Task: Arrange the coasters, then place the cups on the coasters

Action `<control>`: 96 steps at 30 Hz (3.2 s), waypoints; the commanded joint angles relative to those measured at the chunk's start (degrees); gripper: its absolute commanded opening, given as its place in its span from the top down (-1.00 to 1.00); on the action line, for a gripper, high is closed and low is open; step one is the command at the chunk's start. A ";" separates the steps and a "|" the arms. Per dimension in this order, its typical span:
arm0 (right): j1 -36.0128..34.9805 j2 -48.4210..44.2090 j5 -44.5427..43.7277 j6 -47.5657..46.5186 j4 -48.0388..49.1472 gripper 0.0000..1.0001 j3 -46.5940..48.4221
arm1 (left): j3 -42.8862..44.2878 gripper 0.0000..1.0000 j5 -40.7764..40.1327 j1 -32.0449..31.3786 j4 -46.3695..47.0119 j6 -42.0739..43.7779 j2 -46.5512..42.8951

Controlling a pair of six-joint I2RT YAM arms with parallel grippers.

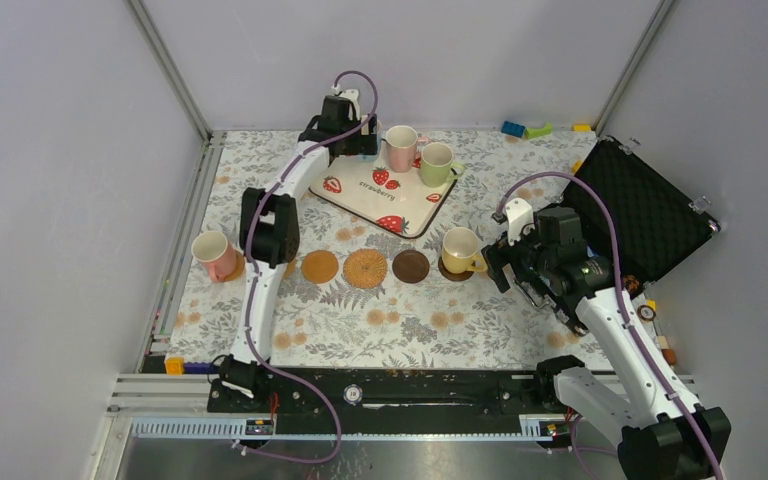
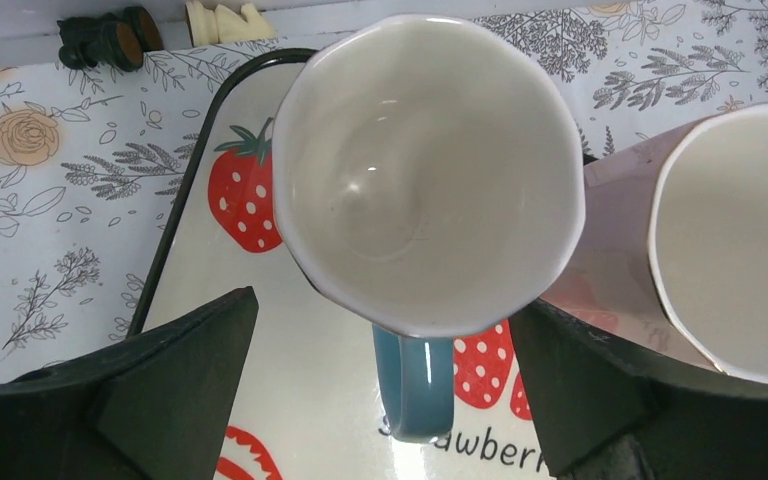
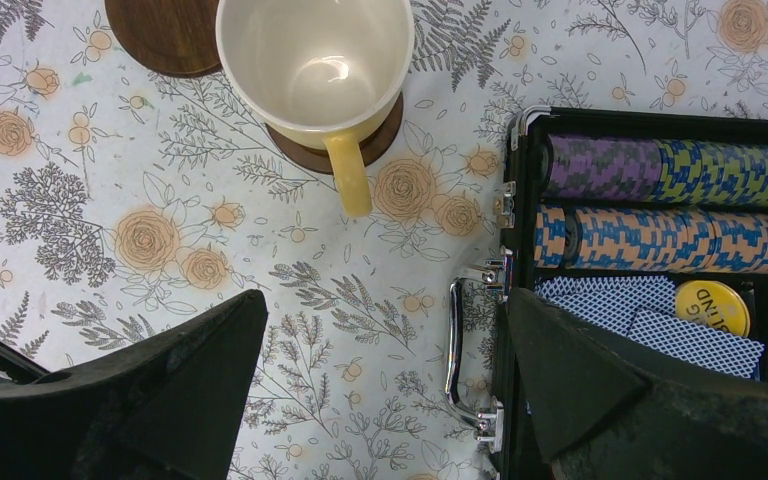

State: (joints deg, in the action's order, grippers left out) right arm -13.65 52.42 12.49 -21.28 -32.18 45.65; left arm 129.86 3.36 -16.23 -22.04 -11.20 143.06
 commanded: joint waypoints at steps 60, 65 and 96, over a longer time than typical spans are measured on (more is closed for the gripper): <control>0.30 -3.93 2.38 -0.02 2.04 -0.96 -0.47 | -23.15 1.00 1.37 0.03 1.42 8.60 -31.16; 0.25 -4.55 3.54 0.49 2.02 -0.95 -0.38 | -36.39 1.00 5.27 0.01 1.39 15.37 -42.57; 0.29 -4.81 4.86 0.71 1.84 -0.96 -0.29 | -81.29 1.00 18.99 1.34 5.41 32.57 -80.80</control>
State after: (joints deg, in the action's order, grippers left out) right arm -13.58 48.71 16.19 -20.78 -31.38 45.34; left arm 49.01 19.16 -15.70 -25.43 20.01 65.67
